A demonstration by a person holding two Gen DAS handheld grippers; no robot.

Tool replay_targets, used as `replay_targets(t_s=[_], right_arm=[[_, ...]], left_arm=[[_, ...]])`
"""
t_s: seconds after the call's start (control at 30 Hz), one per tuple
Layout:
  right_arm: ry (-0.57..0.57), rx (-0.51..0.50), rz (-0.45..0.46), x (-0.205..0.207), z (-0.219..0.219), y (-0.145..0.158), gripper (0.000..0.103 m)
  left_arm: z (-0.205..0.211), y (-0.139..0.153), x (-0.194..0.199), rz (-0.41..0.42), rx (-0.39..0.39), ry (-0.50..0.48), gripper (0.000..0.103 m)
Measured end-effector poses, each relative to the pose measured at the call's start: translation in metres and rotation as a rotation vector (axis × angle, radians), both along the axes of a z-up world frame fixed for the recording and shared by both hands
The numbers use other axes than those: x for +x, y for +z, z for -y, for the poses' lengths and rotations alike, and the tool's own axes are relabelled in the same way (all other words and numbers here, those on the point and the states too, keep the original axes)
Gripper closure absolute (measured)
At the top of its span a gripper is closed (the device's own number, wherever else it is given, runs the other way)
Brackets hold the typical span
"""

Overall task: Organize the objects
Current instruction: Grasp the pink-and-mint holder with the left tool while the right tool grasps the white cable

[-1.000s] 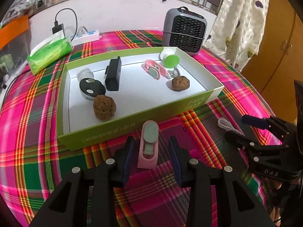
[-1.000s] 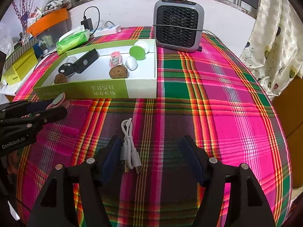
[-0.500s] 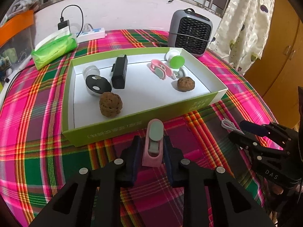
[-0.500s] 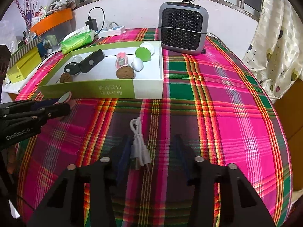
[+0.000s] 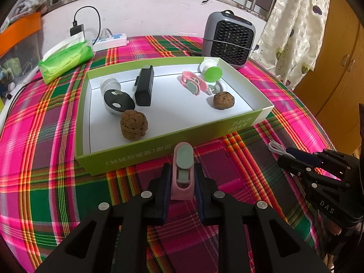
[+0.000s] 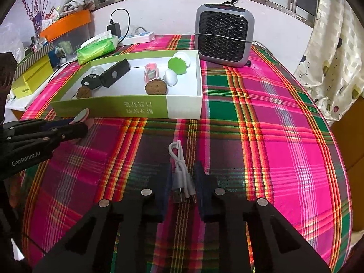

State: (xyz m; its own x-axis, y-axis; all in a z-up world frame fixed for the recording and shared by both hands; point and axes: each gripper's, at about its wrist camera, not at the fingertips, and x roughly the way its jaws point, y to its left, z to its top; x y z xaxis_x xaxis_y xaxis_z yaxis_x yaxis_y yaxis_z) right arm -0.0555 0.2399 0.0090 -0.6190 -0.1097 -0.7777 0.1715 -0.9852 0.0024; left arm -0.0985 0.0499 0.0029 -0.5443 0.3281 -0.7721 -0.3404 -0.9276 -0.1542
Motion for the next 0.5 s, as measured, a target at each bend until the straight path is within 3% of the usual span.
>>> replay_targets(t_s=[0.5], right_arm=[[0.005,0.008,0.002,0.0003,0.0007,-0.0002,0.084]], left_arm=[[0.0011,0.0007,0.0009,-0.002,0.006,0.002,0.087]])
